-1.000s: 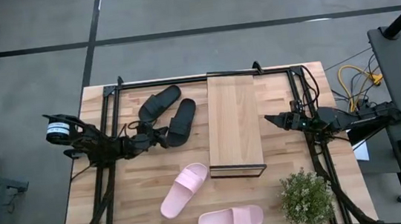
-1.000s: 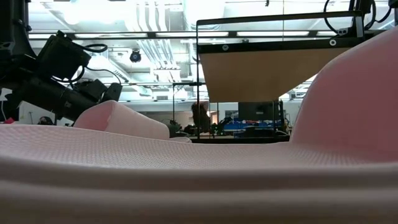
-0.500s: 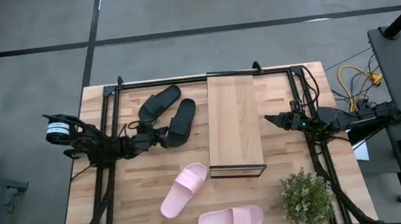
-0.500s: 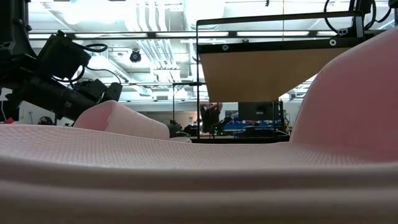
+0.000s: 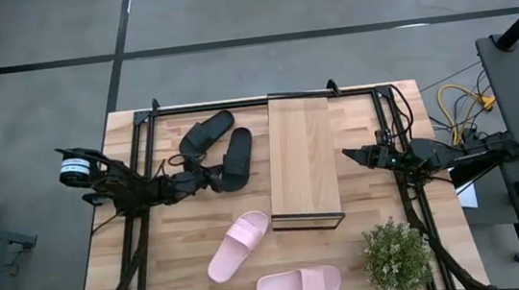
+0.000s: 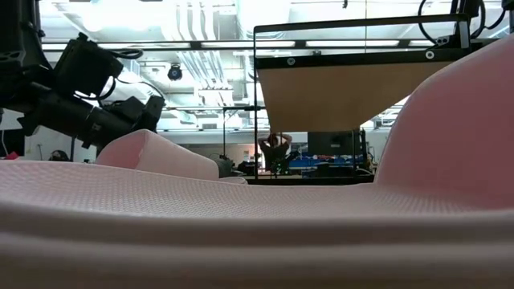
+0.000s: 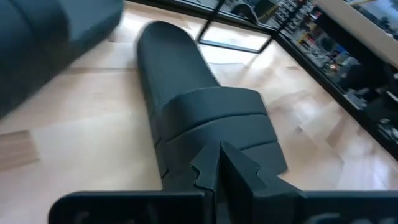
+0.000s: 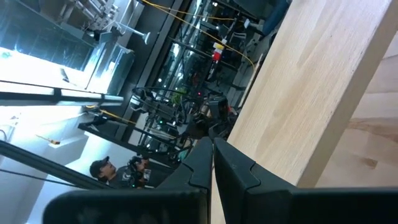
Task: Pick and place slides into the shelf
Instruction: Put the bottom light pink slipper on the shelf
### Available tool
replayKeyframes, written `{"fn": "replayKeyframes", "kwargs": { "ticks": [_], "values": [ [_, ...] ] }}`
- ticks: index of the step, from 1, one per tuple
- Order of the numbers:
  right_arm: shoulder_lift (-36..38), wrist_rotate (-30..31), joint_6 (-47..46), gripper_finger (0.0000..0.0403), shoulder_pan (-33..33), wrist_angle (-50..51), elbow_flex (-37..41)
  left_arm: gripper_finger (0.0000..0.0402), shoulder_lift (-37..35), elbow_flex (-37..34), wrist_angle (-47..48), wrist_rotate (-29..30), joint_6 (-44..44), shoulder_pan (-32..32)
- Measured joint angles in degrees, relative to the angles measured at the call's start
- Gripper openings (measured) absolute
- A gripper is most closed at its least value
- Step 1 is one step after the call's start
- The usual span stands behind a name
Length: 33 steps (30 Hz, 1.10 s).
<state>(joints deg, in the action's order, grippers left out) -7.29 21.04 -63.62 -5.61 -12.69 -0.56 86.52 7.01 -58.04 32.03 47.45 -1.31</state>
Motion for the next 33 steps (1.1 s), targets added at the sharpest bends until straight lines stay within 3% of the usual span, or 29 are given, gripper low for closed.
{"fn": "replayKeyframes", "kwargs": {
  "ticks": [12, 19, 25, 33],
  "values": [
    [0.0, 0.0, 0.6, 0.0009, 0.0, 0.0, 0.0, 0.0, 0.0, 0.0, 0.1, 0.0, 0.1, 0.0],
    [0.0, 0.0, 0.6, 0.0009, 0.0, 0.0, 0.0, 0.0, -0.1, 0.1, -1.5, -4.6, 0.2, 0.0],
    [0.0, -0.1, 0.2, 0.0009, 0.0, -0.1, 0.0, 0.0, -0.4, 1.3, -1.8, -4.9, 0.3, 0.0],
    [0.0, -2.9, 0.0, 0.0009, 0.0, -3.1, 0.0, 0.0, -4.2, 0.9, -5.0, -15.0, 2.1, -0.4]
  ]
}}
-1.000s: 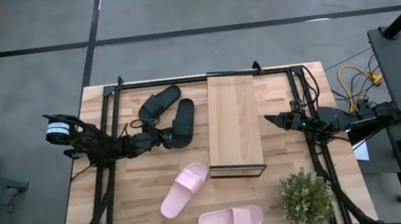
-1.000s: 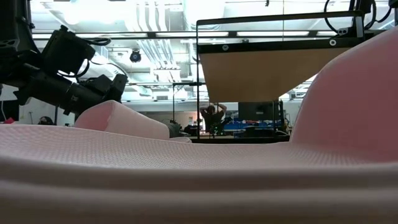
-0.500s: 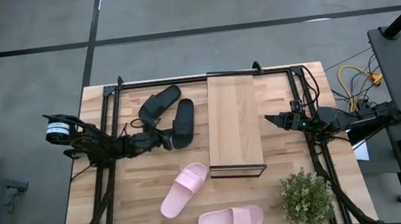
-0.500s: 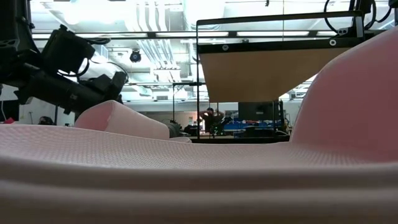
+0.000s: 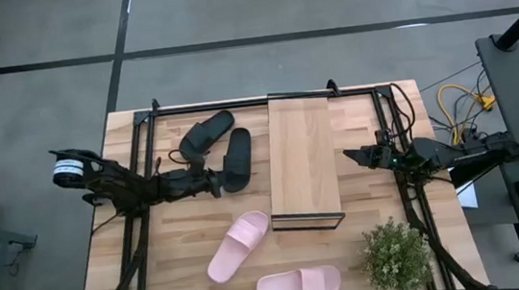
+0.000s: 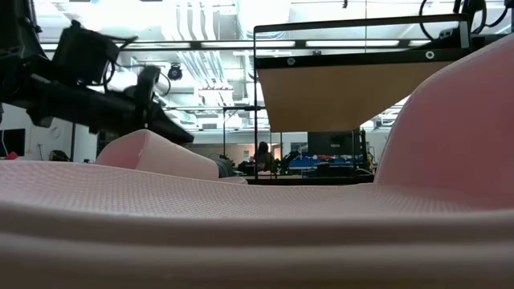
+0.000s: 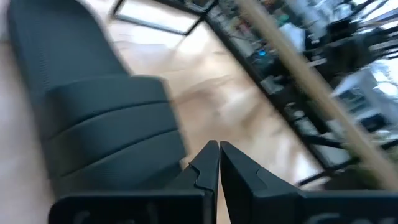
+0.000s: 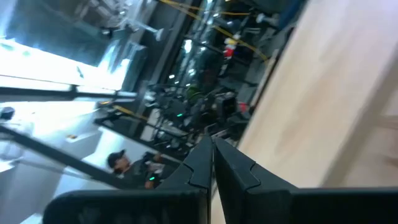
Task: Pick and place slides into the shelf
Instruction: Put the bottom light pink slipper on the shelf
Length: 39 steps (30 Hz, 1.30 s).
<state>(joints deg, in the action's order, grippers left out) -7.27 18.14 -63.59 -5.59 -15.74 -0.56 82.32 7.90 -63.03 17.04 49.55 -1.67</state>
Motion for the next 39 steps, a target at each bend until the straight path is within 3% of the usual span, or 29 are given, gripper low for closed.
{"fn": "replayKeyframes", "kwargs": {
  "ticks": [5, 9, 13, 19, 27, 31, 39],
  "values": [
    [0.0, -2.0, 1.0, 0.0009, 0.0, -3.7, 0.0, 0.0, -9.2, -0.2, 1.1, -0.1, -1.4, -0.2],
    [0.0, -2.3, 1.0, 0.0009, 0.0, -5.9, 0.0, 0.0, -18.3, 0.4, 7.3, -0.1, -1.9, -0.2],
    [0.0, -3.1, 3.0, 0.0009, 0.0, -8.0, -1.2, 0.0, -28.2, 3.7, 20.4, -0.5, -2.9, -0.2],
    [-2.4, -4.6, 9.6, 0.0009, 0.0, -5.6, -8.2, 0.0, -38.5, 15.2, 46.2, -0.7, -8.4, -0.2],
    [-11.0, -6.6, 14.6, 0.0009, 0.0, 3.6, -19.3, 0.0, -42.2, 24.9, 54.3, -0.5, -14.5, -0.1],
    [-16.5, -9.7, 15.7, 0.0009, 0.0, 3.6, -23.0, 0.0, -41.7, 26.4, 59.3, -0.6, -12.7, 0.4],
    [-26.3, -15.7, 15.8, 0.0009, -1.1, 3.5, -27.7, 0.0, -40.2, 27.2, 59.7, -0.5, -10.4, 5.2]
  ]
}}
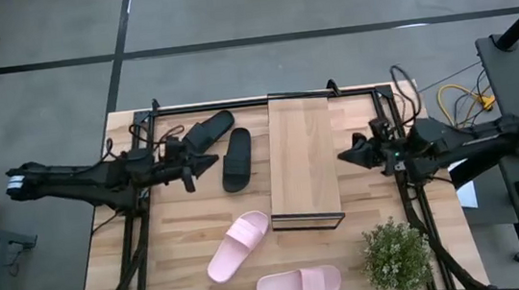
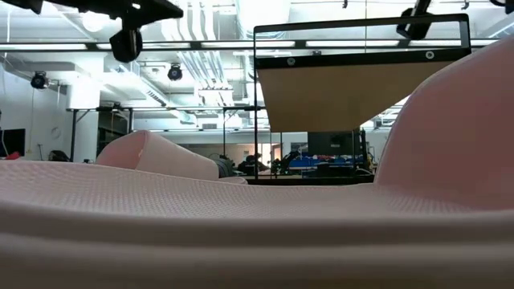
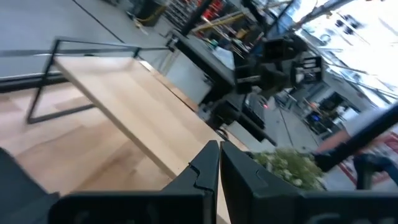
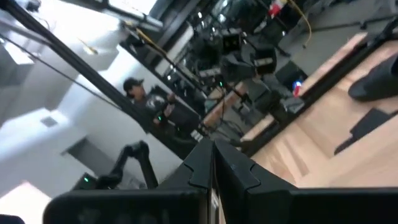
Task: Pick and place slides into the shelf
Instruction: Put the bottom light pink slipper on the shelf
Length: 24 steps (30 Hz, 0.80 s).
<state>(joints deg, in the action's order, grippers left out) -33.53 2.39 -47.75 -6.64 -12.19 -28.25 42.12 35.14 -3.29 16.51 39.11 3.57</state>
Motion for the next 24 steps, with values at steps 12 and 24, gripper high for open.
{"fn": "replayKeyframes", "kwargs": {
  "ticks": [12, 24],
  "values": [
    [-9.5, 0.5, 0.4, 0.0009, -8.9, -0.1, -5.7, 0.0, 1.4, 4.6, 2.9, 2.2, -0.4, 7.2],
    [-17.4, 3.5, 0.1, 0.0009, -16.1, -0.1, -8.3, 0.0, 1.3, 4.6, 2.3, 2.1, 1.9, 10.9]
  ]
}}
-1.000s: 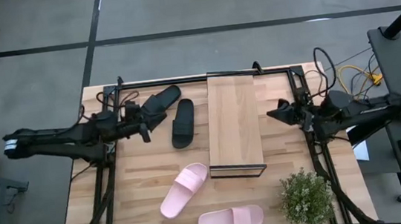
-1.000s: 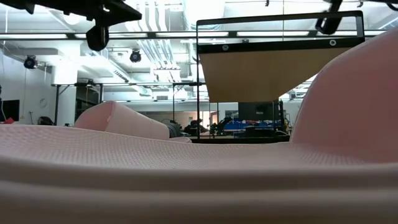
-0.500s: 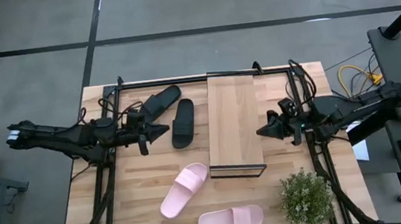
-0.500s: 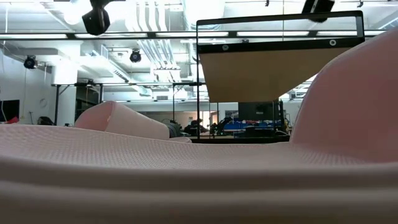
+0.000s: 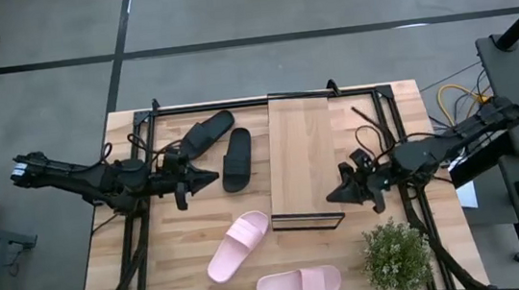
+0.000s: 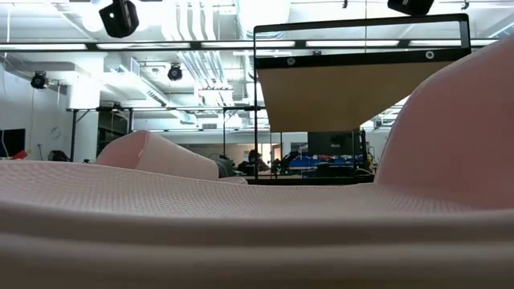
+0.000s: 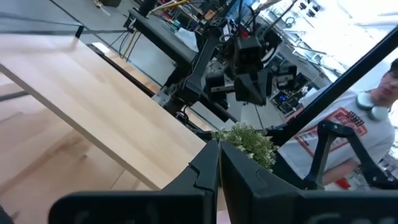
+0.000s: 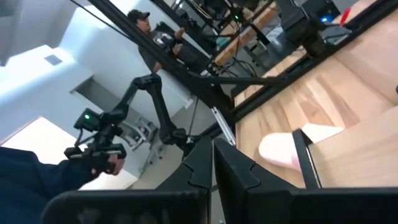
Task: Pick and place slides into the shelf
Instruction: Put the bottom light pink slipper on the shelf
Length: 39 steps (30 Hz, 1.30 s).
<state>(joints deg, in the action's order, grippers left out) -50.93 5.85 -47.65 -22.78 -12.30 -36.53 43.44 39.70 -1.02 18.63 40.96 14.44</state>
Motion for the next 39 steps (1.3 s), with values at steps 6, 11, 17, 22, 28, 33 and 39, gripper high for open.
{"fn": "replayKeyframes", "kwargs": {
  "ticks": [6, 11, 17, 22, 28, 33, 39],
  "values": [
    [-2.5, 1.4, -0.1, 0.0009, -2.0, 0.0, -1.7, 0.0, 0.7, 0.0, -1.3, -0.2, 0.7, 1.1],
    [-3.6, 1.7, 0.9, 0.0009, -3.2, 0.0, -4.1, 0.0, 1.5, 1.1, -2.1, -0.3, 0.7, 1.8],
    [-5.8, 1.7, 2.2, 0.0009, -5.1, -0.1, -7.5, 0.0, 2.2, 1.4, -2.3, -0.4, 0.7, 2.1],
    [-8.5, 1.7, 2.6, 0.0009, -6.9, 0.5, -9.1, 0.0, 2.0, 1.4, -2.9, -0.6, 0.5, 2.2],
    [-12.0, 1.7, 1.6, 0.0009, -8.6, 6.1, -12.2, 0.0, 1.8, 1.6, -3.1, -0.7, 0.4, 2.2],
    [-13.9, 1.7, 1.7, 0.0009, -9.3, 6.8, -14.6, 0.0, 2.0, 1.6, -3.1, -1.8, 0.5, 2.2],
    [-15.0, 3.5, 2.1, 0.0009, -10.2, 9.5, -17.3, 0.0, 2.4, 1.6, -3.1, -2.0, 0.5, 2.2]
  ]
}}
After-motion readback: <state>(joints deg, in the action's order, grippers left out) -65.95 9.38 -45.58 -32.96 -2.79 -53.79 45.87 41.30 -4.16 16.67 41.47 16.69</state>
